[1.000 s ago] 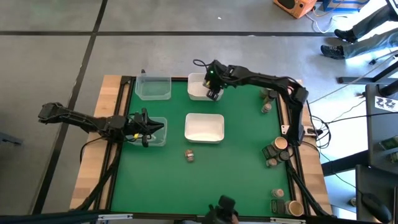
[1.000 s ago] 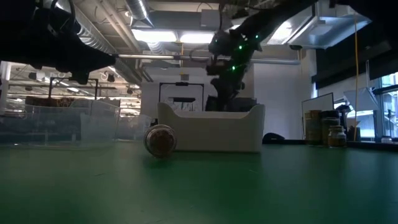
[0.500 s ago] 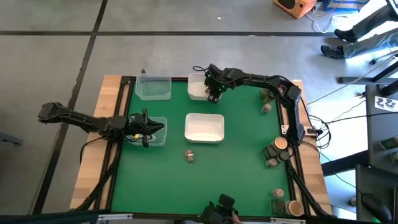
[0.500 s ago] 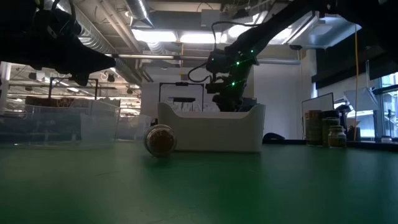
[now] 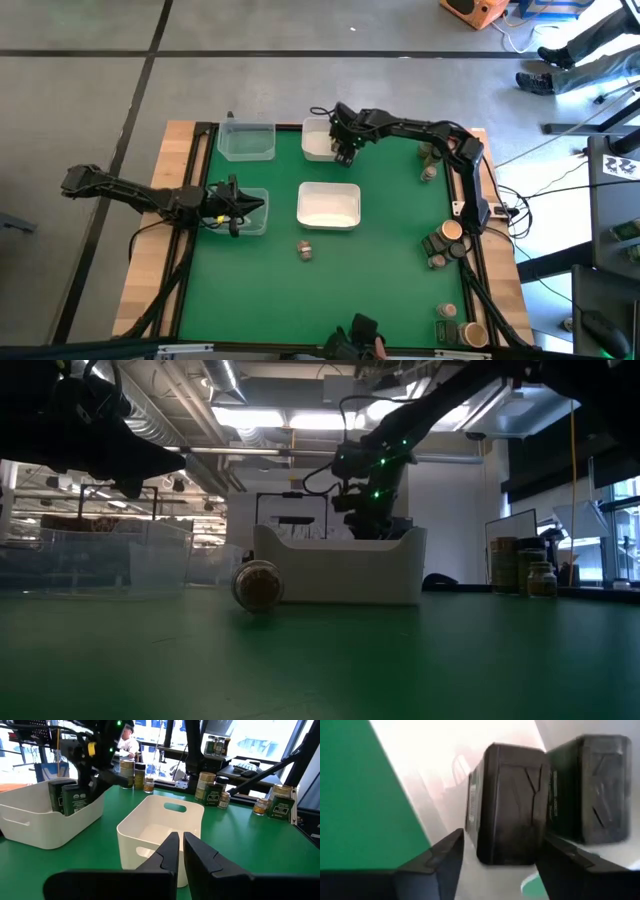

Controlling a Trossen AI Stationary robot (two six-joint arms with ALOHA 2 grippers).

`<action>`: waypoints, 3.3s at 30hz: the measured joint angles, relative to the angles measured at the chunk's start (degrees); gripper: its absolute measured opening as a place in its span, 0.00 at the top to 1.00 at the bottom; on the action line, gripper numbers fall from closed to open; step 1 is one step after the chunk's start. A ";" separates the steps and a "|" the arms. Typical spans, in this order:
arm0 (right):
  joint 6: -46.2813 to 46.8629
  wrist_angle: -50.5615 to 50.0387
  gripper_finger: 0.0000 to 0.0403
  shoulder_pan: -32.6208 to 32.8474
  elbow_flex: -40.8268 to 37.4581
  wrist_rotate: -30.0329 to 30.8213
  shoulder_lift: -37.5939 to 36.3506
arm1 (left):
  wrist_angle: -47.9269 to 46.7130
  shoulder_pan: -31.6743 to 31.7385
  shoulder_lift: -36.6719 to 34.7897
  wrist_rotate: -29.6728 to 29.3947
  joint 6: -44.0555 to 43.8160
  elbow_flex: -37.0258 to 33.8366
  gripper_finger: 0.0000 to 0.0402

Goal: Sort spices by type
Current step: Put the top black seasoning can into the top white bin, then put the top brown seasoning bottle into the bottom white bin

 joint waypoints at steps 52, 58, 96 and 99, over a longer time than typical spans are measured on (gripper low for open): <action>42.26 -18.17 0.37 -5.68 -46.12 15.57 -48.10 | -0.15 0.00 0.00 0.00 -1.57 0.00 0.96; 41.84 -13.33 0.37 -9.13 -49.93 15.06 -48.09 | -0.19 0.00 0.00 0.00 -1.35 -0.02 0.96; 35.68 2.50 0.52 -10.55 -58.47 13.45 -48.21 | -0.22 -0.02 -0.01 0.02 -1.53 -0.02 0.96; 34.41 2.15 0.54 -10.55 -57.45 12.13 -48.00 | -0.22 -0.02 -0.02 0.02 -1.57 0.00 0.96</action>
